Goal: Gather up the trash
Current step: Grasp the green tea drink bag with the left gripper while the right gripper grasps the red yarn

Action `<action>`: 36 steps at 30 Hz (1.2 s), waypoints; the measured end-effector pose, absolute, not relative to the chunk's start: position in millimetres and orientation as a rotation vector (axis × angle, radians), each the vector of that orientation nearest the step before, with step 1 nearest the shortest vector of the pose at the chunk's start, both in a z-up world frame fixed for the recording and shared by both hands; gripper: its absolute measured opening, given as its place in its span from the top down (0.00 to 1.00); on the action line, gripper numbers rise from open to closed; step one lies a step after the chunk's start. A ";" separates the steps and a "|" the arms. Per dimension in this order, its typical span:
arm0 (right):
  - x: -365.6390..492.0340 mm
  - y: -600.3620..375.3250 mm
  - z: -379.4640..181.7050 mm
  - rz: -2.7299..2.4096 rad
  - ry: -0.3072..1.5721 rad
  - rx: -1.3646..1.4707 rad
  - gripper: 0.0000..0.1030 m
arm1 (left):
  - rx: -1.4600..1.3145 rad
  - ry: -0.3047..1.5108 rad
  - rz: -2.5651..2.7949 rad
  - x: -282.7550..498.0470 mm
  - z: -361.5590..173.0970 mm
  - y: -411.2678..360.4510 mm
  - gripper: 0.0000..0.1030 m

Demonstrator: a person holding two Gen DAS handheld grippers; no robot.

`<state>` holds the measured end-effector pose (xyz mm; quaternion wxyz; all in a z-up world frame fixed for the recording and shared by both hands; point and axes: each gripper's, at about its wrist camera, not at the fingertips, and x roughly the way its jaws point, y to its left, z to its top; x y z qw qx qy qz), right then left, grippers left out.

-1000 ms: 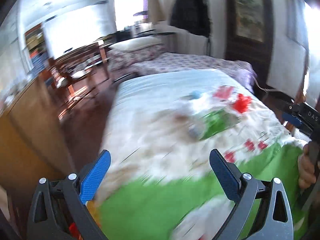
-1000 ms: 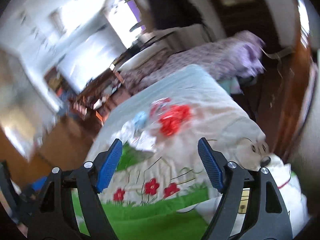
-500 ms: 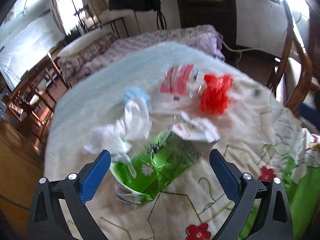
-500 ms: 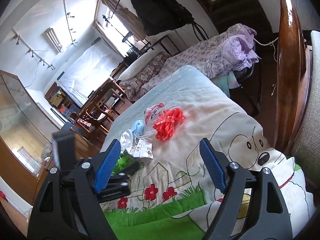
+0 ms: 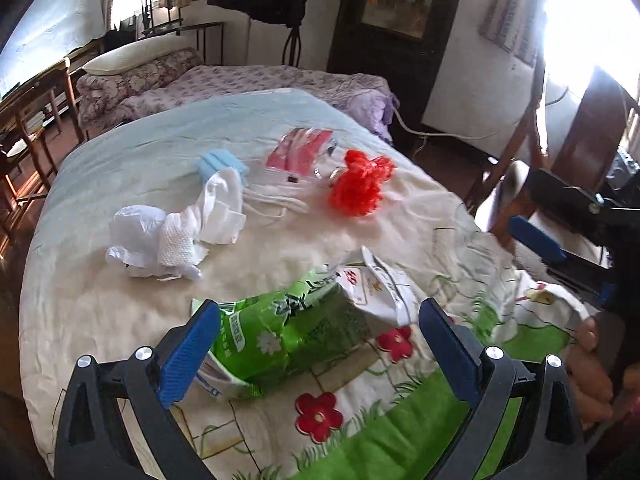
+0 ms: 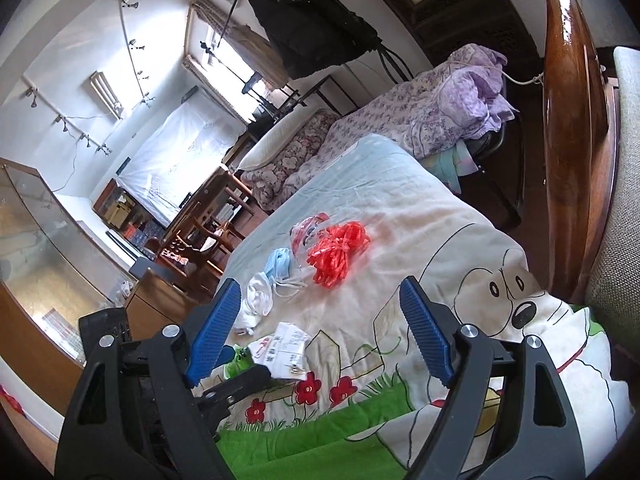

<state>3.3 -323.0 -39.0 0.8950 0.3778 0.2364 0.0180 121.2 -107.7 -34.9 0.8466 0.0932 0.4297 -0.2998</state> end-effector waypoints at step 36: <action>8.6 -316.9 -43.3 0.061 0.526 0.792 0.23 | 0.319 1.143 -0.406 184.4 -60.4 -60.7 0.07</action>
